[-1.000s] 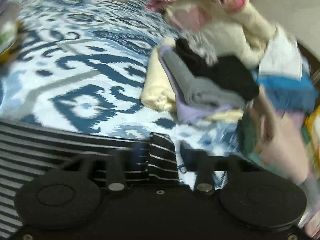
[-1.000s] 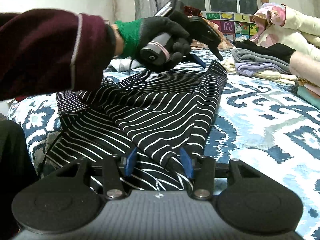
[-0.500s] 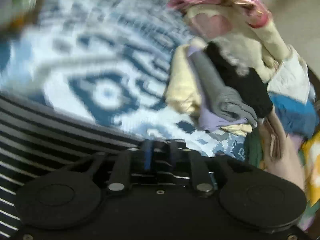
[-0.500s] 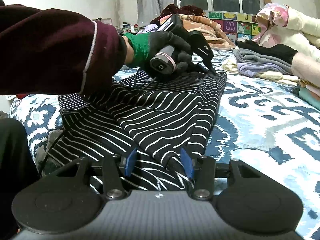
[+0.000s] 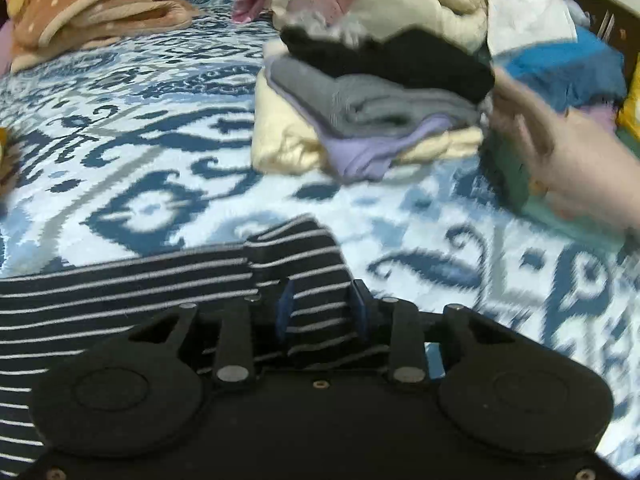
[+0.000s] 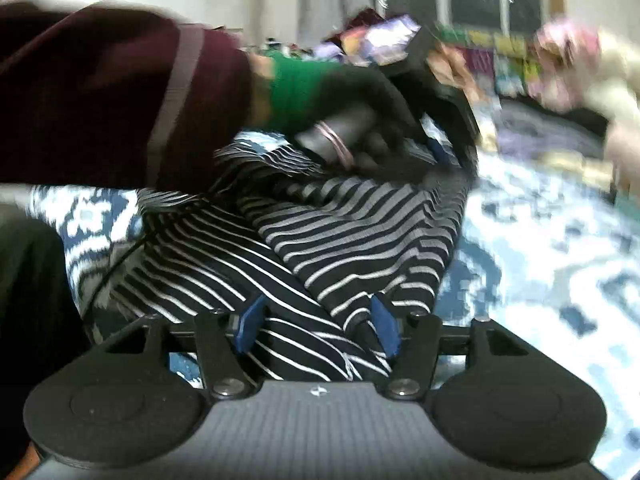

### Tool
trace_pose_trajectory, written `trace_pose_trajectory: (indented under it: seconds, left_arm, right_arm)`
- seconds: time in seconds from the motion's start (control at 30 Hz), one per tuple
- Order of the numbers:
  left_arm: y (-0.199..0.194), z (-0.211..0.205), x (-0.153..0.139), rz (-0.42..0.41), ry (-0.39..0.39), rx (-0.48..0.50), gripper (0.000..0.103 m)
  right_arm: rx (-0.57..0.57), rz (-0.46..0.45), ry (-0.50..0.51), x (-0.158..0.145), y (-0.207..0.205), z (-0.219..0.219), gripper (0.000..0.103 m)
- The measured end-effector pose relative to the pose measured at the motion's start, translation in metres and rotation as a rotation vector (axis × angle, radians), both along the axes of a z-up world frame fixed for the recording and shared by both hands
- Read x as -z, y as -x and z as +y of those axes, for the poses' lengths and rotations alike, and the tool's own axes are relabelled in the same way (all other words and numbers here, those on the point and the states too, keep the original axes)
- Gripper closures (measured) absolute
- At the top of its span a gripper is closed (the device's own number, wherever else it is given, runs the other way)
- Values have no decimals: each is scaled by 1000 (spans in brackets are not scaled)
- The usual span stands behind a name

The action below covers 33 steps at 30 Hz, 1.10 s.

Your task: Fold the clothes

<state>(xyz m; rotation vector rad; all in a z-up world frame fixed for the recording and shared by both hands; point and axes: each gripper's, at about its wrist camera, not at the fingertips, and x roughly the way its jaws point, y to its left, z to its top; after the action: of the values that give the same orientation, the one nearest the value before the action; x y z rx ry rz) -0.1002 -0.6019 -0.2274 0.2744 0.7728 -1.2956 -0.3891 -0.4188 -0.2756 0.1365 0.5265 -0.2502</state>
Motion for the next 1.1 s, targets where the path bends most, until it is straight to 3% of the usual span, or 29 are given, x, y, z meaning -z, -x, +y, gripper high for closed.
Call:
trace_pose_trajectory:
  seconds: [0.07,0.2,0.33,0.43,0.63,0.8,0.83,0.93,1.03,1.1]
  left_arm:
    - [-10,10,-8,25,45,-41,73]
    - [-24,14,-7,58,53,-91,73]
    - [-20,-13,10,33,-42,-100,74]
    - [-21,-26,13,39,-44,-80,74]
    - [-32,4,0,49,12,-125,74]
    - [-35,-11,11,61,-19,-124,75]
    - [-34,-14,12,69,-14,-107,87]
    - [-30,-18,10,83,-10,-93,94]
    - [-44,-9,12,242,41,-162,96]
    - [-60,4,16,454,144,-212,97]
  right_arm:
    - [0,-15,-23,0,2,-2,43]
    - [-1,-20,-14,0,3,-2,43]
    - [0,-22,-12,0,2,-1,43]
    - [0,-22,-12,1,1,-1,43]
    - [-1,-21,-18,1,0,-2,42]
    - [-1,-20,-20,1,1,-3,42]
    - [-1,-20,-20,1,1,-3,42]
    - [-1,-19,-21,1,1,-3,42]
    - [-1,-19,-22,2,0,-3,42]
    - [-1,-19,-23,2,1,-3,42]
